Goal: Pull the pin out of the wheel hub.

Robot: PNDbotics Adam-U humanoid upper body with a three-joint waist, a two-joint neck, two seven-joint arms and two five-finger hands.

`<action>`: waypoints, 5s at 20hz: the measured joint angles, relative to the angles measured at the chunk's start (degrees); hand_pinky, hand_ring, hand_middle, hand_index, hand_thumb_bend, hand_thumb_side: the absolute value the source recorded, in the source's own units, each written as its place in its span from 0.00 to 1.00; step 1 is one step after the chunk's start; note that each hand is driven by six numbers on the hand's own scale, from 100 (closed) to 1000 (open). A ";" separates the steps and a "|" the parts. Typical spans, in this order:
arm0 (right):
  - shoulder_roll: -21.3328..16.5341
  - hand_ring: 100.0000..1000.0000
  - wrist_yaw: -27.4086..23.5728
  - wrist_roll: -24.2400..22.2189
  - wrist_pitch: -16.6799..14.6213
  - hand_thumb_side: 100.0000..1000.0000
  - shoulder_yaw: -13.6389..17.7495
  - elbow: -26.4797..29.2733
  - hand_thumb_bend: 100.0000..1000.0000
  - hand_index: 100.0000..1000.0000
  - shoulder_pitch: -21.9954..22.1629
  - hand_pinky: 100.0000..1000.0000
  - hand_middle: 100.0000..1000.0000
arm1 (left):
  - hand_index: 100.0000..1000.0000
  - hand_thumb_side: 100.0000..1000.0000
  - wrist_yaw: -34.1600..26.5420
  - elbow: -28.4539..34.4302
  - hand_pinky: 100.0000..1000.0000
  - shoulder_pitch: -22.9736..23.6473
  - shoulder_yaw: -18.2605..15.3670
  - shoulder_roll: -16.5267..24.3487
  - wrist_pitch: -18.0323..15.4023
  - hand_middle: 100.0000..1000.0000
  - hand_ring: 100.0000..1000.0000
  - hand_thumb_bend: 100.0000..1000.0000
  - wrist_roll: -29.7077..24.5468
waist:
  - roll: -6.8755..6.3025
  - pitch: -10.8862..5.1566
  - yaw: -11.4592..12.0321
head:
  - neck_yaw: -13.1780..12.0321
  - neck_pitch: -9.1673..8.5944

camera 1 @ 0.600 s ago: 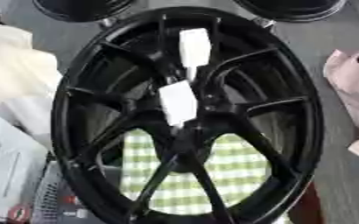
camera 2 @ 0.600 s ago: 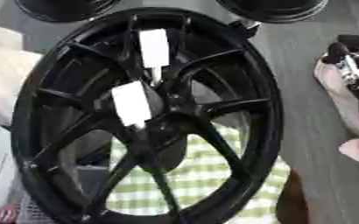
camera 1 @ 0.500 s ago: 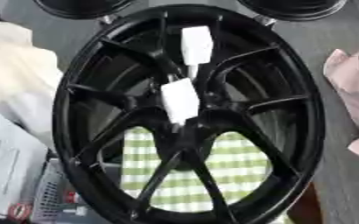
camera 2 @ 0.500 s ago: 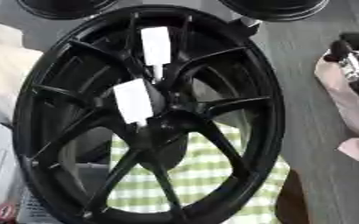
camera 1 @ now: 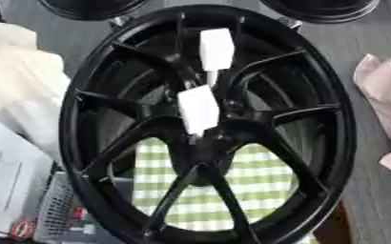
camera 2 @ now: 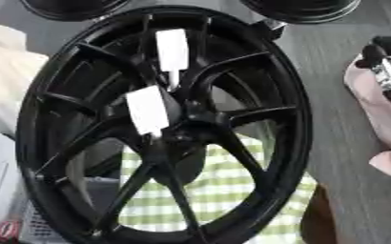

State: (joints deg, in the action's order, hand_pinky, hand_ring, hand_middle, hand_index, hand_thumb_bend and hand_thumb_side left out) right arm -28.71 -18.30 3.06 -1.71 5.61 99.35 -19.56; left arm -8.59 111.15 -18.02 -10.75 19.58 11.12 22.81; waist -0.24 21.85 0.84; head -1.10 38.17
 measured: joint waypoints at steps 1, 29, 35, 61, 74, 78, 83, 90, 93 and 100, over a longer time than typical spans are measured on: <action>-0.40 0.63 0.08 -0.25 -0.01 0.33 -0.02 0.29 0.34 0.71 -0.05 0.88 0.58 | 0.64 0.41 0.00 0.00 0.53 0.06 0.00 0.00 0.00 0.48 0.55 0.73 0.00 | 0.03 0.00 0.00 | 0.03 -0.02; -33.06 0.69 11.59 -19.10 -4.77 0.34 -17.62 11.00 0.41 0.74 -23.28 0.83 0.64 | 0.64 0.41 0.35 -0.01 0.53 0.96 0.70 1.65 0.27 0.47 0.55 0.72 -0.47 | 2.67 -1.11 1.88 | 3.72 -1.02; -32.94 0.71 17.03 -24.73 -7.92 0.34 -24.36 8.85 0.42 0.75 -31.21 0.83 0.65 | 0.64 0.41 0.51 -0.05 0.53 0.96 0.94 2.52 0.32 0.47 0.55 0.72 -0.85 | 3.35 -1.08 2.51 | 4.31 -1.02; -13.93 0.74 19.59 -48.86 -6.31 0.37 -32.07 -15.29 0.53 0.78 -51.05 0.85 0.69 | 0.63 0.41 0.48 -0.41 0.53 0.83 1.38 2.59 0.47 0.47 0.54 0.72 -1.27 | 4.26 -0.99 4.29 | 5.75 -1.05; -10.36 0.74 19.70 -47.65 -1.66 0.38 -33.51 -18.71 0.58 0.79 -51.97 0.84 0.69 | 0.63 0.40 0.09 -0.40 0.53 0.33 1.38 2.50 0.66 0.47 0.54 0.71 -1.17 | 5.39 -0.32 5.58 | 6.17 -0.69; -10.27 0.74 19.39 -47.73 0.81 0.38 -34.06 -18.68 0.59 0.80 -51.97 0.84 0.69 | 0.63 0.40 0.05 -0.40 0.53 0.33 1.38 2.48 0.73 0.47 0.54 0.71 -1.14 | 5.39 -0.35 5.50 | 6.14 0.00; -9.87 0.74 19.24 -48.11 2.97 0.36 -34.58 -18.26 0.62 0.80 -51.96 0.84 0.69 | 0.63 0.40 0.05 -0.40 0.53 0.31 1.38 2.04 0.98 0.47 0.54 0.71 -1.04 | 5.27 -0.51 5.36 | 6.13 0.59; -9.87 0.74 23.92 -46.82 2.64 0.35 -34.59 -18.88 0.61 0.79 -50.58 0.83 0.69 | 0.63 0.40 0.03 -0.38 0.53 -0.30 1.38 1.99 1.00 0.47 0.54 0.71 -1.02 | 5.14 -0.54 5.58 | 6.08 1.08; -9.83 0.74 25.24 -46.80 2.16 0.35 -34.59 -19.87 0.61 0.79 -50.42 0.83 0.69 | 0.63 0.40 0.03 -0.36 0.53 -0.59 1.38 1.97 1.01 0.47 0.54 0.71 -1.00 | 5.19 -0.53 5.68 | 5.95 1.13; -9.40 0.74 27.21 -47.60 1.54 0.35 -34.85 -21.33 0.61 0.78 -49.91 0.83 0.68 | 0.63 0.40 -0.04 -0.34 0.53 -0.79 1.37 1.56 0.99 0.47 0.54 0.71 -0.96 | 5.59 -0.38 6.05 | 5.69 1.38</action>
State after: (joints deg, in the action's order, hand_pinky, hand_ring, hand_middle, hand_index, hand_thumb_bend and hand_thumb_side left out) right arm -38.11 8.90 -44.54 -0.17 -29.24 78.02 -69.47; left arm -8.63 110.81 -18.81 -9.39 21.13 12.11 21.84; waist 5.36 21.47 6.88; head 4.59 39.55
